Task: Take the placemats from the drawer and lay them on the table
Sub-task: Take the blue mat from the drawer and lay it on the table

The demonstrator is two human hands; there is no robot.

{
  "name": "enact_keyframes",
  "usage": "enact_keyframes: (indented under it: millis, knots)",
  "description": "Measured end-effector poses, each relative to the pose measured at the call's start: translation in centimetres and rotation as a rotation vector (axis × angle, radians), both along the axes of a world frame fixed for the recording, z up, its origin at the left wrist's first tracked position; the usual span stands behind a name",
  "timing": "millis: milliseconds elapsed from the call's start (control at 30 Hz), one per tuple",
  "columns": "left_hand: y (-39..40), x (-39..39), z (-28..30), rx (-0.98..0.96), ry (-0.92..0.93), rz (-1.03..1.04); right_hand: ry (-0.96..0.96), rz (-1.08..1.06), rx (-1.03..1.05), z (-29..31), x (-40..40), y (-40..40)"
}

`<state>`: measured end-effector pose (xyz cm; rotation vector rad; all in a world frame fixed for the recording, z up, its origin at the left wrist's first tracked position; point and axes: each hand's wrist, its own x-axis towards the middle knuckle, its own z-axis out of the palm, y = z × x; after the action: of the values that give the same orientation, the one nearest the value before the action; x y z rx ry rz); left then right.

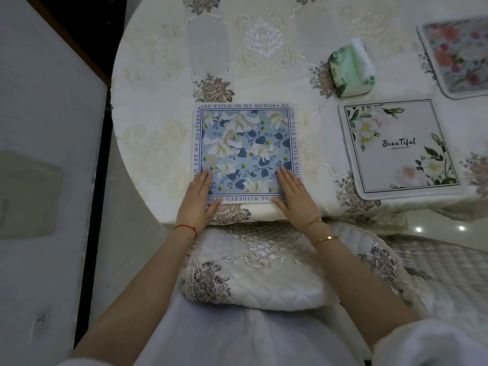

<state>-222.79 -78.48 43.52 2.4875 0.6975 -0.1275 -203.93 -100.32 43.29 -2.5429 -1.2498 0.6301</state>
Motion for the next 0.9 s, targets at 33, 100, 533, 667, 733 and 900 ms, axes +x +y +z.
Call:
enact_keyframes:
  millis: [33, 100, 533, 667, 733, 900]
  knots:
    - [0.0, -0.2, 0.2, -0.013, 0.004, 0.023, 0.002, -0.007, -0.005, 0.2, 0.1, -0.1]
    - [0.0, -0.6, 0.5, -0.022, 0.024, 0.041, 0.026, -0.033, 0.001, 0.7, 0.1, -0.4]
    - [-0.9, 0.0, 7.5, 0.040, -0.233, 0.074, -0.036, -0.137, 0.253, 7.7, -0.5, -1.9]
    - [-2.2, -0.9, 9.7, 0.086, -0.284, 0.074, -0.083, -0.121, 0.318, 10.0, -1.4, -3.7]
    - [-3.0, -1.7, 10.4, 0.112, -0.302, 0.077, -0.111, -0.136, 0.331, 10.7, -1.8, -5.0]
    - [-5.0, -3.4, 11.3, 0.112, -0.337, 0.097, -0.130, -0.191, 0.325, 11.4, -2.9, -8.1]
